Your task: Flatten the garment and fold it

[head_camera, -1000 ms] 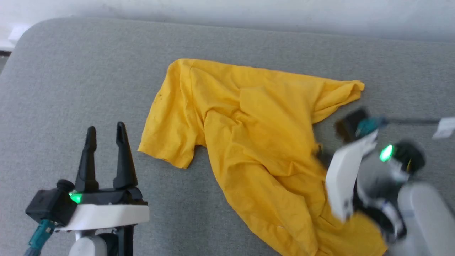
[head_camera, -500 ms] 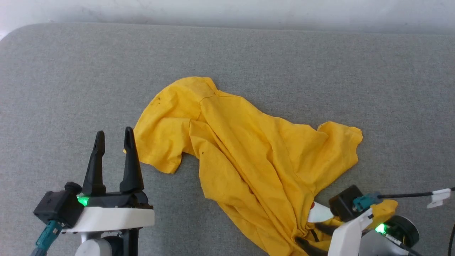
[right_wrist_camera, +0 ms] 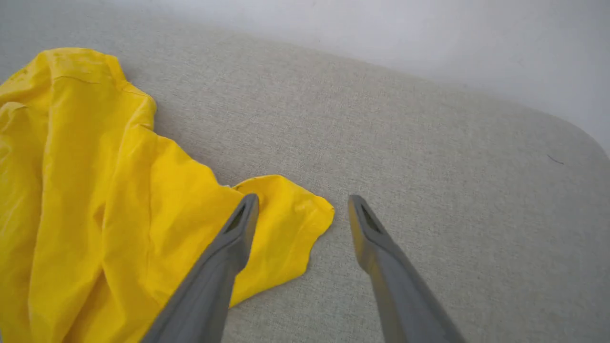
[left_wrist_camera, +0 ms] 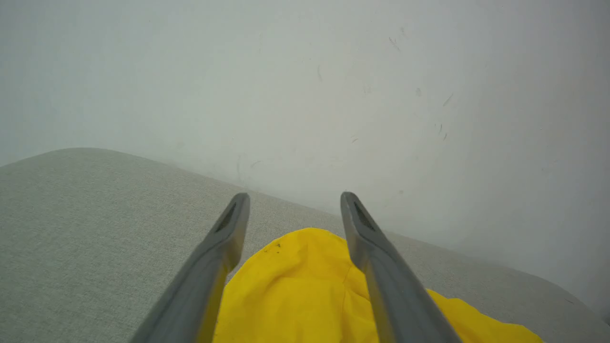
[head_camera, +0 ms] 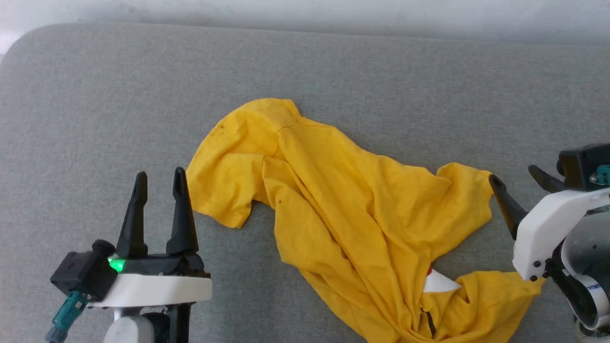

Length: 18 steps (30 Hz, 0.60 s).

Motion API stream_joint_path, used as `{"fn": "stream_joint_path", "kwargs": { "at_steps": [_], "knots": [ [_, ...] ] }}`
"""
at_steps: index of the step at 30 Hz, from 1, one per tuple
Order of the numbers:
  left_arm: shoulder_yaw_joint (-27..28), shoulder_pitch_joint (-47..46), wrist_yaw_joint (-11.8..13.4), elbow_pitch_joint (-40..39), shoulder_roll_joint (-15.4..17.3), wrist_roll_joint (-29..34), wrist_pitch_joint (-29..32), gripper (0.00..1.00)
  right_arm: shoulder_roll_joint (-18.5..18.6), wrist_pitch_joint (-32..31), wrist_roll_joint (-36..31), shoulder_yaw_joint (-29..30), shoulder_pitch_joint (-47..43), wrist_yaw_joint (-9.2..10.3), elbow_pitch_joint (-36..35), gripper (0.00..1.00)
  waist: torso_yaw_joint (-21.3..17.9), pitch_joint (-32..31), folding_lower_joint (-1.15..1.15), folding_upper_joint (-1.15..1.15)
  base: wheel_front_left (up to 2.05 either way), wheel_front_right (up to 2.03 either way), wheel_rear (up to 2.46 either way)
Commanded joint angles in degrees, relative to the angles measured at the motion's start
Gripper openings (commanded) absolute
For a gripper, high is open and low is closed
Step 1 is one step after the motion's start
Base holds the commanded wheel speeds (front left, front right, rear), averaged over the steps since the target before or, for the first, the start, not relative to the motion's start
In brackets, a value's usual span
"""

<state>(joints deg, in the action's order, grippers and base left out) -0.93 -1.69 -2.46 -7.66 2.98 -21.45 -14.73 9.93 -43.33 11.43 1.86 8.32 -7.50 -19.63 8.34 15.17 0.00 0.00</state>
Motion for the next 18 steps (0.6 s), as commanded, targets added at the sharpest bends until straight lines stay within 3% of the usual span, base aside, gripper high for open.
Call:
{"fn": "stream_joint_path", "kwargs": {
  "at_steps": [1,5,14,15,16,17,18],
  "knots": [
    [-0.10,-0.92,-0.24,0.00,-0.10,-0.32,-0.27,1.00,-0.16,-0.07,-1.01,0.27,0.47,0.01,0.91,1.00,0.99,1.17,0.00,0.00,0.00,0.00,0.00],
    [0.34,-1.88,-0.38,-0.04,-0.10,-0.58,-0.27,1.00,-0.59,-1.51,-4.81,3.06,0.57,0.01,5.09,1.00,1.93,2.87,0.00,0.00,0.00,0.00,0.00],
    [1.06,-4.03,-1.32,0.33,-0.10,-0.91,-0.27,1.00,-2.65,0.45,-5.64,3.76,4.56,0.01,16.83,1.00,2.93,6.14,0.00,0.00,0.00,0.00,0.00],
    [0.98,-4.38,-1.44,0.47,-0.10,-0.88,-0.27,1.00,-3.00,0.79,-5.66,3.84,5.22,0.01,18.03,0.49,3.01,6.33,0.00,0.00,0.00,0.00,0.00],
    [0.92,-4.73,-1.55,0.60,-0.10,-0.86,-0.27,1.00,-3.34,1.17,-5.56,3.82,5.85,0.01,19.03,0.15,3.08,6.45,0.00,0.00,0.00,0.00,0.00],
    [0.90,-5.05,-1.65,0.69,-0.10,-0.86,-0.27,1.00,-3.67,1.51,-5.48,3.80,6.41,0.01,19.81,0.00,3.09,6.54,0.00,0.00,0.00,0.00,0.00],
    [0.97,-5.29,-1.71,0.75,-0.10,-0.87,-0.27,1.00,-3.89,1.80,-5.43,3.64,6.93,0.01,20.34,0.00,3.04,6.56,0.00,0.00,0.00,0.00,0.00]
  ]
}}
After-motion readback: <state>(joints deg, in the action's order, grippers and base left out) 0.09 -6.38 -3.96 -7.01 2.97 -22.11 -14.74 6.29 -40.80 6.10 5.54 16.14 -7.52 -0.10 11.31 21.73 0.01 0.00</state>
